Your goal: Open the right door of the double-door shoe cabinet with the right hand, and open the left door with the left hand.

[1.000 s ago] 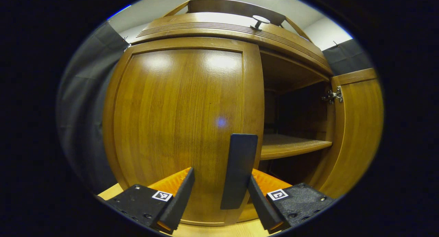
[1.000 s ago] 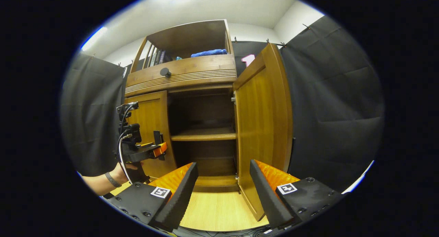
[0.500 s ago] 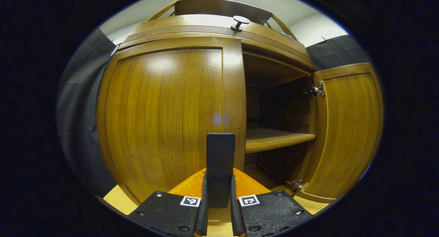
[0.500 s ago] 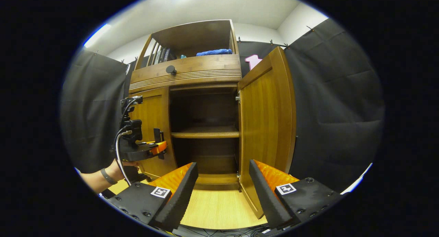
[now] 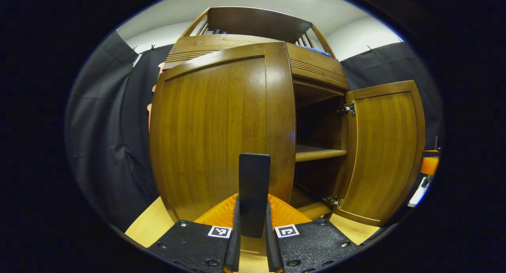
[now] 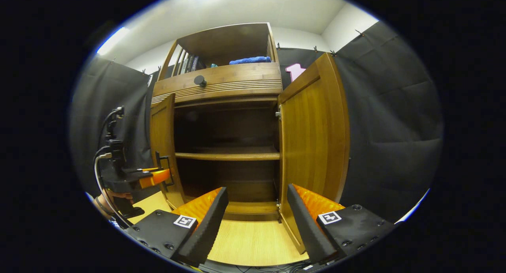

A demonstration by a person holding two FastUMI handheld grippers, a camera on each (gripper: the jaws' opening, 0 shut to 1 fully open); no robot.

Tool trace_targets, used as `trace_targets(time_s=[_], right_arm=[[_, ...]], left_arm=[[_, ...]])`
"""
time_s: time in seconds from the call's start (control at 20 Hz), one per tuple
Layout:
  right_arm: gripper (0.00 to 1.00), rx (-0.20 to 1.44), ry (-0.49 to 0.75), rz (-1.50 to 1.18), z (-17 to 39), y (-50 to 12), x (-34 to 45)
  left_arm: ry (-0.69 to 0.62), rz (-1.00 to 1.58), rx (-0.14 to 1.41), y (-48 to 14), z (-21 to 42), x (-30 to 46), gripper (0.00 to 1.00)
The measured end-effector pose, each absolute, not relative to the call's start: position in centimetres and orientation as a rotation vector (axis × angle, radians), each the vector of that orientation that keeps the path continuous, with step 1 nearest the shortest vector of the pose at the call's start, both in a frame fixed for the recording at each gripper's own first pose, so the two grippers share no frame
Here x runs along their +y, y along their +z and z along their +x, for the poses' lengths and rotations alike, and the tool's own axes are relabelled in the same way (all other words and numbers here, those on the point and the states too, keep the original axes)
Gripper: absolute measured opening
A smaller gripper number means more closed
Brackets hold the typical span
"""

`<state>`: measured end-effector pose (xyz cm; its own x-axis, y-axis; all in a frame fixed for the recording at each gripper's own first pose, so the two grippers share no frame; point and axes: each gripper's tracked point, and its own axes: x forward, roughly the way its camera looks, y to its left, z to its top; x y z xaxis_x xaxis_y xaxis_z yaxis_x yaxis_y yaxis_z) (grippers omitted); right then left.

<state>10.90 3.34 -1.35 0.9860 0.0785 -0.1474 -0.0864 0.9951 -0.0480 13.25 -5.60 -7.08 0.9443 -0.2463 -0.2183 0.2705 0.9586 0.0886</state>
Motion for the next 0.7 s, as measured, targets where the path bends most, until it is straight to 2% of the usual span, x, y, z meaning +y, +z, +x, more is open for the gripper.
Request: trace_targets(time_s=[0.25, 0.55, 0.6, 0.65, 0.7], right_arm=[[0.89, 0.149, 0.118, -0.043, 12.4, -1.8, 4.4], [0.89, 0.15, 0.156, -0.033, 14.6, -2.2, 5.7], [0.97, 0.151, 0.163, -0.032, 14.8, -2.3, 5.9], [0.93, 0.153, 0.17, -0.031, 15.1, -2.4, 6.2], [0.97, 0.156, 0.177, -0.03, 15.3, -2.5, 6.5]], left_arm=[[-0.211, 0.113, 0.18, -6.8, 8.8, -1.8, 0.26], [-0.111, 0.166, 0.135, -4.1, 7.4, 2.2, 0.26], [-0.106, 0.167, 0.124, -3.9, 7.2, 2.7, 0.26], [-0.113, 0.162, 0.111, -3.5, 6.9, 3.0, 0.26], [-0.124, 0.149, 0.094, -3.1, 6.6, 3.0, 0.27]])
